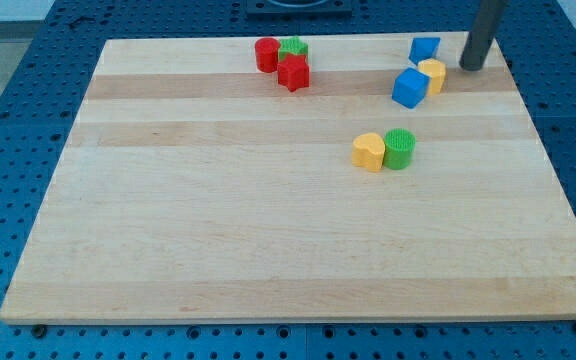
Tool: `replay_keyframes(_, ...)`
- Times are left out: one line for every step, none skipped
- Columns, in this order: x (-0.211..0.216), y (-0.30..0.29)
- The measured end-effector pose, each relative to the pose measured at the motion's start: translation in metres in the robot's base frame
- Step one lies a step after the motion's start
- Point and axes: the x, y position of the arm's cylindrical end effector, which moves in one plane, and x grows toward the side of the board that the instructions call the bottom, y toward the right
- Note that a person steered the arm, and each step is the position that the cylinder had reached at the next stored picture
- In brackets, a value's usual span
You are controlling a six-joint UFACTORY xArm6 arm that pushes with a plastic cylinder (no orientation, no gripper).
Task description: Move the yellow hexagon to the right side of green circle
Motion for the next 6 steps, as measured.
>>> replay_keyframes(0.0,-0.048)
replay_keyframes(0.009,-0.067)
replay_keyframes(0.034,-0.067)
replay_keyframes(0.048,-0.068)
replay_keyframes(0.06,-0.056)
replay_keyframes(0.049,-0.046)
